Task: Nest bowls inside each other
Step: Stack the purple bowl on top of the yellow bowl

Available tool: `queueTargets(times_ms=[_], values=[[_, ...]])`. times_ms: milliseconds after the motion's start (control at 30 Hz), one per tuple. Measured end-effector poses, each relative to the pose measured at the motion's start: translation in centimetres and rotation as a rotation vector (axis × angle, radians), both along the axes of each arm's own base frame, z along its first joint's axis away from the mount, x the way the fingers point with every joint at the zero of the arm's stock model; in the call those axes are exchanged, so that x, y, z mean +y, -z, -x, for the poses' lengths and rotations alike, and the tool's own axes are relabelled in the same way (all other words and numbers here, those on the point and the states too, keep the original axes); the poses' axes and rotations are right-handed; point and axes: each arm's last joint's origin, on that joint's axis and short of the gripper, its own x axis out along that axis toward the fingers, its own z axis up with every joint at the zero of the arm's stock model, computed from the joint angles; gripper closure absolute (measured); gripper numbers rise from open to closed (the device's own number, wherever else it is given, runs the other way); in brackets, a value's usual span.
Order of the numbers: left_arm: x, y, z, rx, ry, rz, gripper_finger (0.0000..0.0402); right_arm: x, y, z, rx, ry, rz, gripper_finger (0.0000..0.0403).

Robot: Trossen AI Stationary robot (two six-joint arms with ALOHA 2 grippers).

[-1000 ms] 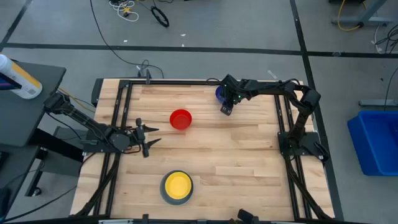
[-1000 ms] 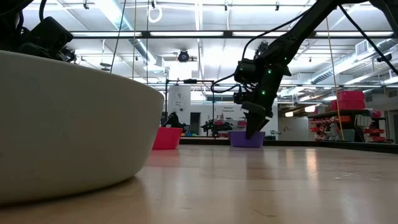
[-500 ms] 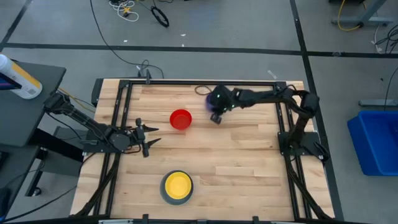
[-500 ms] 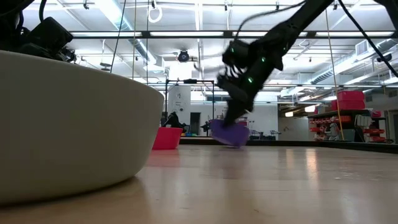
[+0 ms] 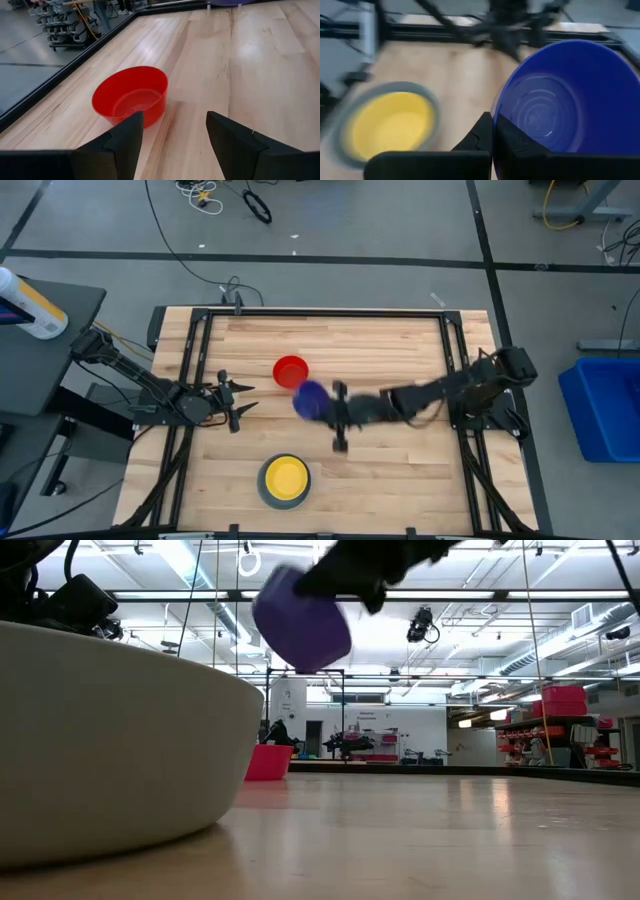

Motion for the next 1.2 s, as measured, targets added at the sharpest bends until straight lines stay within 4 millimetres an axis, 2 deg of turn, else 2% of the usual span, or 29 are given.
queueTargets(times_ms=[167, 300, 433, 567, 700, 1200], values=[[0.0, 0.0, 0.0, 0.0, -0.003, -0.004, 0.0177, 5.5, 0.3, -0.2, 0.061, 0.0, -0.026, 0.0402], [0.0, 0.0, 0.0, 0.0, -0.001, -0.003, 0.0177, 8.5, -0.8, -2.6, 0.133, -0.032, -0.002, 0.0402], [0.0, 0.0, 0.0, -0.001, -0.001, -0.002, 0.0177, 10.3, -0.5, -5.8, 0.253, -0.092, 0.007, 0.0402], [0.0, 0.0, 0.0, 0.0, 0.001, -0.002, 0.0177, 11.5, 0.9, -8.1, 0.35, -0.144, -0.003, 0.0402], [0.0, 0.0, 0.0, 0.0, 0.003, -0.001, 0.0177, 12.2, 1.7, -9.2, 0.393, -0.165, -0.022, 0.0403], [0.0, 0.0, 0.0, 0.002, 0.003, -0.001, 0.0177, 14.0, 1.2, -9.1, 0.389, -0.18, -0.098, 0.0403]])
